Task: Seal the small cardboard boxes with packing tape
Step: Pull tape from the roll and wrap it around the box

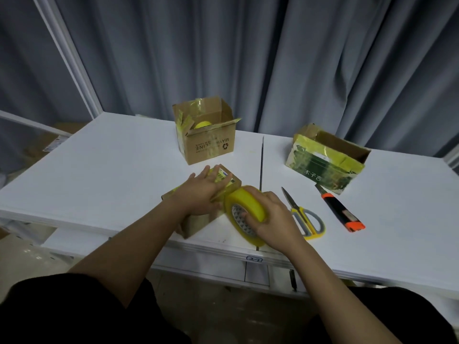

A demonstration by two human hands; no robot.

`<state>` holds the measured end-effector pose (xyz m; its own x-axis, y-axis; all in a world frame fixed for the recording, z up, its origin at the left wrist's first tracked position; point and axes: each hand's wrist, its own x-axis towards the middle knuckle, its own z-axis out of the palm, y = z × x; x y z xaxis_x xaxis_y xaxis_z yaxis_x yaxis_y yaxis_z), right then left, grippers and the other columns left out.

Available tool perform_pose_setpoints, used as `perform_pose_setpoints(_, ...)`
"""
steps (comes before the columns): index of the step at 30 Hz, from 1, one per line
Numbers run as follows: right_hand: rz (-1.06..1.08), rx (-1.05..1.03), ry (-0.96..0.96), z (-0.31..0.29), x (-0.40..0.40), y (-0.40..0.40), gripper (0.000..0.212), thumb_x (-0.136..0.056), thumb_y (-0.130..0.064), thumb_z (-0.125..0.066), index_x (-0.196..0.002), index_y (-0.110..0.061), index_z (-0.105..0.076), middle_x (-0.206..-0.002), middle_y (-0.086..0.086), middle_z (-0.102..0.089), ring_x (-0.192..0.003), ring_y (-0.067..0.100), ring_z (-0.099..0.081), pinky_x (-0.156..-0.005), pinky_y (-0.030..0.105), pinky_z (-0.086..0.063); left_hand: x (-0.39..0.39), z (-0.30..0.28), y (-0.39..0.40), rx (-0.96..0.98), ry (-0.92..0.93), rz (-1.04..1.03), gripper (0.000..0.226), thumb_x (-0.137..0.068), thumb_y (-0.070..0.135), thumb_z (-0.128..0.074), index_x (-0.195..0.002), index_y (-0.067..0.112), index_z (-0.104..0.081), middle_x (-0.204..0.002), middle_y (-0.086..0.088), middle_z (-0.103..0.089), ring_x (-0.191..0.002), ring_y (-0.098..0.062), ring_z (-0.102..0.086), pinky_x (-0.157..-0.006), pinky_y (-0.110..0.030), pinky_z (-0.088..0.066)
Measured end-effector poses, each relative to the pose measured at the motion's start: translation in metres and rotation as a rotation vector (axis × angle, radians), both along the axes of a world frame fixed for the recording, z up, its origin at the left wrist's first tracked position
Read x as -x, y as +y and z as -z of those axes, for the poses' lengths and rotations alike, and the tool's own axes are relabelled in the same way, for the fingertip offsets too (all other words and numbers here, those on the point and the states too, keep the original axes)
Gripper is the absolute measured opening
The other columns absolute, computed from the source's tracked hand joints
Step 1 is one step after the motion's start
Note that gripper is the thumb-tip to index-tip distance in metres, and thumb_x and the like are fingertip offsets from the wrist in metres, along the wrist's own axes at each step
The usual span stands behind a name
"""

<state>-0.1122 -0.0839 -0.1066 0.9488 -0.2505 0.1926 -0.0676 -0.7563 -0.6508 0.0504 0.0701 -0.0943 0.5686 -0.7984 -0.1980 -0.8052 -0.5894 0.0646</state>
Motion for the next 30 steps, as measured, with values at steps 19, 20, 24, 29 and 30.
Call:
perform_pose_setpoints(19, 0.023, -0.048, -0.098, -0.052, -0.110, 0.026, 0.064, -0.087, -0.045, -0.061, -0.142, -0.049, -0.029, -0.131, 0.003, -0.040, -0.105, 0.021, -0.054, -0.082, 0.028, -0.042, 0.007, 0.029, 0.022, 0.250, -0.312, -0.414, 0.100, -0.077, 0.078, -0.036, -0.138, -0.002, -0.042, -0.137, -0.021, -0.050, -0.129, -0.032, -0.046, -0.104, -0.051, -0.035)
perform_pose_setpoints(20, 0.025, -0.006, -0.090, -0.049, -0.114, 0.028, 0.067, -0.087, -0.040, -0.060, -0.143, -0.051, -0.024, -0.135, 0.005, -0.040, -0.105, 0.025, -0.056, -0.078, 0.026, -0.039, 0.008, 0.034, 0.023, 0.274, -0.368, -0.393, 0.109, -0.070, 0.083, -0.035, -0.136, -0.004, -0.044, -0.137, -0.022, -0.050, -0.129, -0.033, -0.046, -0.103, -0.053, -0.036)
perform_pose_setpoints(24, 0.006, 0.033, -0.086, -0.051, -0.121, 0.022, 0.070, -0.088, -0.033, -0.060, -0.144, -0.049, -0.022, -0.141, 0.008, -0.039, -0.109, 0.028, -0.055, -0.076, 0.025, -0.039, 0.000, 0.047, 0.021, 0.161, -0.370, -0.435, 0.112, -0.068, 0.088, -0.034, -0.148, 0.009, -0.023, -0.145, -0.008, -0.041, -0.127, -0.026, -0.043, -0.096, -0.039, -0.033)
perform_pose_setpoints(29, -0.026, 0.027, -0.052, -0.069, -0.104, 0.016, 0.069, -0.084, -0.028, -0.064, -0.140, -0.049, -0.031, -0.129, 0.007, -0.051, -0.114, 0.029, -0.052, -0.086, 0.032, -0.043, -0.001, 0.049, 0.021, 0.164, -0.373, -0.449, 0.111, -0.067, 0.089, -0.032, -0.147, 0.013, -0.023, -0.135, -0.007, -0.048, -0.114, -0.027, -0.050, -0.089, -0.037, -0.035)
perform_pose_setpoints(30, -0.011, 0.026, -0.081, -0.074, -0.096, 0.014, 0.066, -0.082, -0.029, -0.064, -0.137, -0.050, -0.036, -0.127, 0.005, -0.055, -0.114, 0.027, -0.052, -0.087, 0.032, -0.044, -0.001, 0.049, 0.021, 0.175, -0.375, -0.459, 0.111, -0.067, 0.089, -0.033, -0.147, 0.012, -0.024, -0.133, -0.008, -0.049, -0.113, -0.027, -0.050, -0.089, -0.037, -0.036)
